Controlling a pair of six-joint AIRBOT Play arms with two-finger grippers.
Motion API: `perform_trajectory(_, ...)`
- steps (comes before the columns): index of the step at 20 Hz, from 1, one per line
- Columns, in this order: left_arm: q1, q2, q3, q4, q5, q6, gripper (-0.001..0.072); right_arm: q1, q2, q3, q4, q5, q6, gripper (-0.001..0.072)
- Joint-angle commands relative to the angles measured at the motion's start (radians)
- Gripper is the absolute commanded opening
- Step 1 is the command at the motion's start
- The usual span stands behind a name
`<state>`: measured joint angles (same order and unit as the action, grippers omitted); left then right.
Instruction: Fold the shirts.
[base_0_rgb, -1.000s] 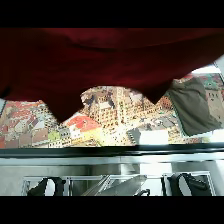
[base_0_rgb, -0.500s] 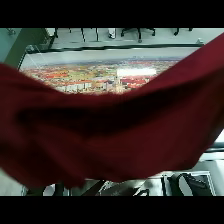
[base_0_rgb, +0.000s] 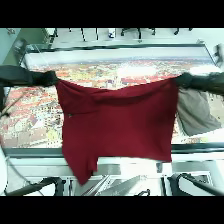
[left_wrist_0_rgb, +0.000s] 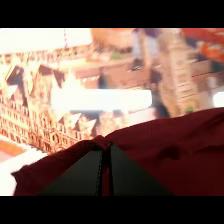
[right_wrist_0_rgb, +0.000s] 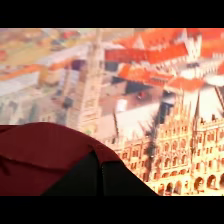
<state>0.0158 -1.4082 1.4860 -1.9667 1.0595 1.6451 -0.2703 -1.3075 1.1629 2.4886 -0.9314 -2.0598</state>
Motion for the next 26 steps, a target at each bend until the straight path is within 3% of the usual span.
perform_trajectory(1, -0.009, -0.200, 0.004, 0.056, -0.095, -0.096, 0.0016, 0.032, -0.293, 0.044, 0.055, 0.113, -0.046, 0.0026)
perform_trajectory(6, -0.010, -0.358, 0.277, 0.059, -0.052, -0.122, 0.0016, 0.050, -0.506, 0.328, 0.047, 0.075, 0.014, 0.0025)
perform_trajectory(11, -0.012, -0.454, 0.479, 0.198, 0.261, -0.177, 0.0016, 0.048, -0.527, 0.406, -0.151, -0.046, 0.074, 0.0025)
perform_trajectory(16, -0.007, -0.437, 0.481, 0.248, 0.504, -0.200, 0.0016, 0.049, -0.527, 0.406, -0.368, -0.156, 0.119, 0.0025)
perform_trajectory(22, -0.019, -0.426, 0.276, 0.263, 0.518, -0.246, 0.0016, 0.069, -0.528, 0.405, -0.468, -0.165, 0.148, 0.0025)
perform_trajectory(26, -0.026, -0.427, 0.180, 0.327, 0.431, -0.259, 0.0016, 0.084, -0.528, 0.405, -0.499, -0.171, 0.154, 0.0025)
